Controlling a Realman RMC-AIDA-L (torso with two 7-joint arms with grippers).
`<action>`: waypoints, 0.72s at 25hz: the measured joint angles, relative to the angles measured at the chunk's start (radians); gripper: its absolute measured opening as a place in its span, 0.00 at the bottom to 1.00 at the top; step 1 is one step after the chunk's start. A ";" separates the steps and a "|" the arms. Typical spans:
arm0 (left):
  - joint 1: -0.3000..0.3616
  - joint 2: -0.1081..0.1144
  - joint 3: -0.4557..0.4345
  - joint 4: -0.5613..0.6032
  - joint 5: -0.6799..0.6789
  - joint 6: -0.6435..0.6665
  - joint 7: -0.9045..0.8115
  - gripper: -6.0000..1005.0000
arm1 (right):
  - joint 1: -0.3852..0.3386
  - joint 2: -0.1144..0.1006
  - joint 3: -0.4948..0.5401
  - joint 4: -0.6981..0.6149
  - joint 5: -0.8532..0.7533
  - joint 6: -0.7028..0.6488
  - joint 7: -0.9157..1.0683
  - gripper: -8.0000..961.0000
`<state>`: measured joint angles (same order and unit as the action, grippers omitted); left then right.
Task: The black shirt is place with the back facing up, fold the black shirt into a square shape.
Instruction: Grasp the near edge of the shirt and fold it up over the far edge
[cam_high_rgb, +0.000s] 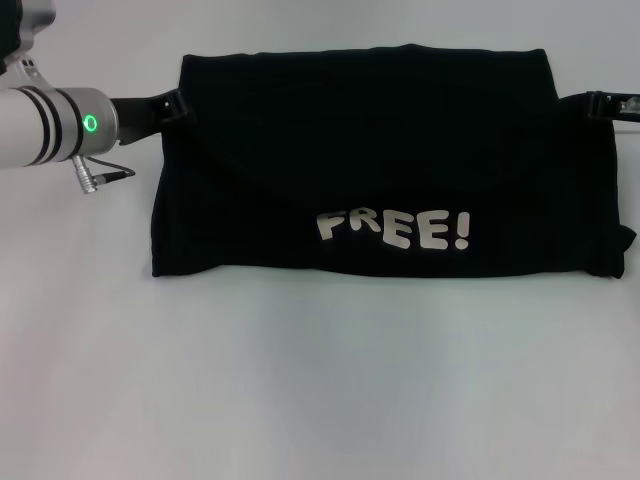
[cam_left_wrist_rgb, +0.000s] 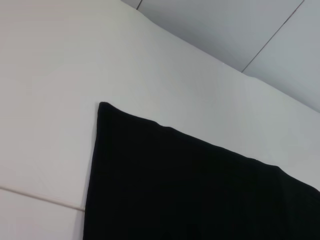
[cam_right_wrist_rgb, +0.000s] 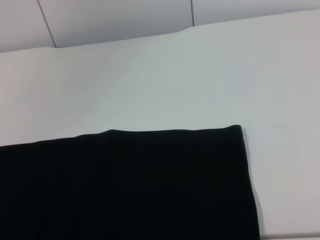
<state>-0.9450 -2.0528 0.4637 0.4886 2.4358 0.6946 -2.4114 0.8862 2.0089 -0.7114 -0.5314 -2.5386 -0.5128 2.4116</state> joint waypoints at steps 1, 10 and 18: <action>-0.001 -0.002 0.004 -0.001 -0.001 -0.008 0.003 0.07 | -0.001 0.000 -0.002 0.002 0.000 0.008 0.000 0.05; -0.006 -0.014 0.064 -0.003 -0.022 -0.056 0.003 0.08 | -0.005 0.004 -0.004 0.004 -0.002 0.021 -0.007 0.06; 0.003 -0.019 0.066 -0.003 -0.023 -0.067 0.002 0.09 | 0.002 0.007 -0.040 0.023 -0.006 0.035 -0.009 0.07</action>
<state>-0.9420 -2.0716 0.5293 0.4858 2.4126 0.6280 -2.4093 0.8880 2.0164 -0.7515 -0.5082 -2.5447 -0.4773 2.4029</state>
